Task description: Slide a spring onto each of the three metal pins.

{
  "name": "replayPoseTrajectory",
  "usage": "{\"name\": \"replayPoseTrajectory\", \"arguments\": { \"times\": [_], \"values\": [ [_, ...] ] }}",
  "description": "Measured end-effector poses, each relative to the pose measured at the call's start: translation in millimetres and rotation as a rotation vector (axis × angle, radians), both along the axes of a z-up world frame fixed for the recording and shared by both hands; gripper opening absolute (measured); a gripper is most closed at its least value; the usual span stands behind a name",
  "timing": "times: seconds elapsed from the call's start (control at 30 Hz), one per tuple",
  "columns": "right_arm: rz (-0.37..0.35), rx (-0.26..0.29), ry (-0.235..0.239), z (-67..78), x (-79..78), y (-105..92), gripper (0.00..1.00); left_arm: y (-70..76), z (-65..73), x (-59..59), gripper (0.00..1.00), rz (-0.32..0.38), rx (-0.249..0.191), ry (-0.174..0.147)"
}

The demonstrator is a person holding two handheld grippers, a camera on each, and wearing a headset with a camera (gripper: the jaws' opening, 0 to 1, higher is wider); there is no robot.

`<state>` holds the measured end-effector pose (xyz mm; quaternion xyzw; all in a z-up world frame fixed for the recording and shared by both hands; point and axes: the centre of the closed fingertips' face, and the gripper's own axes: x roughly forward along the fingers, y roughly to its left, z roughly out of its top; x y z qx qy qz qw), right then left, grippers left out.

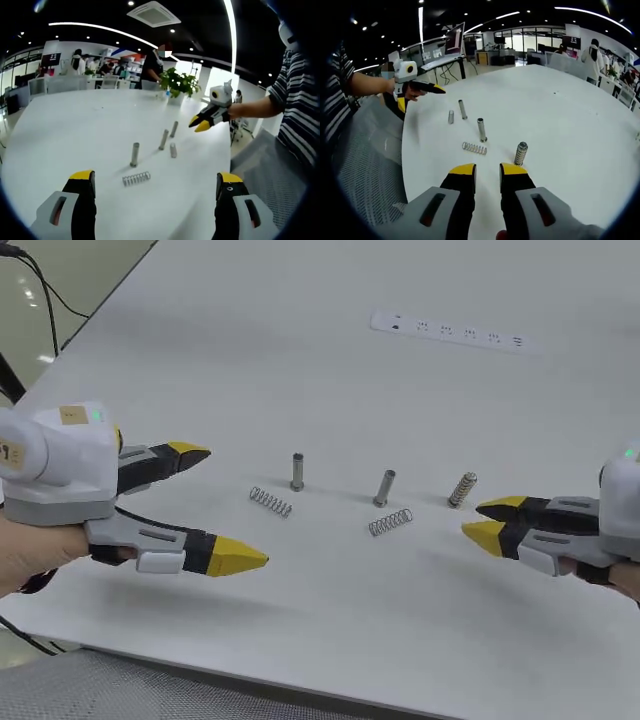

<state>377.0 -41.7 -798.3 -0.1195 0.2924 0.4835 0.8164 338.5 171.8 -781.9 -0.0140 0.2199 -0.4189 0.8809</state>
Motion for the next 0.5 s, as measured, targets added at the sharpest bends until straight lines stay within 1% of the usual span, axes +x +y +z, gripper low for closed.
{"name": "replayPoseTrajectory", "arguments": {
  "times": [0.33, 0.43, 0.5],
  "values": [
    [0.006, -0.003, 0.005, -1.4, -1.7, 1.2, 0.16, 0.3, -0.3, -1.7, 0.97, 0.003, -0.001, 0.003],
    [0.021, -0.017, 0.000, -2.9, -3.3, 3.1, 0.16, -0.2, -0.6, -2.0, 0.97, 0.002, -0.002, 0.004],
    [0.043, -0.038, -0.006, -4.4, -4.5, 4.7, 0.16, -0.3, -1.0, -2.3, 0.97, 0.001, 0.000, 0.005]
  ]
}}
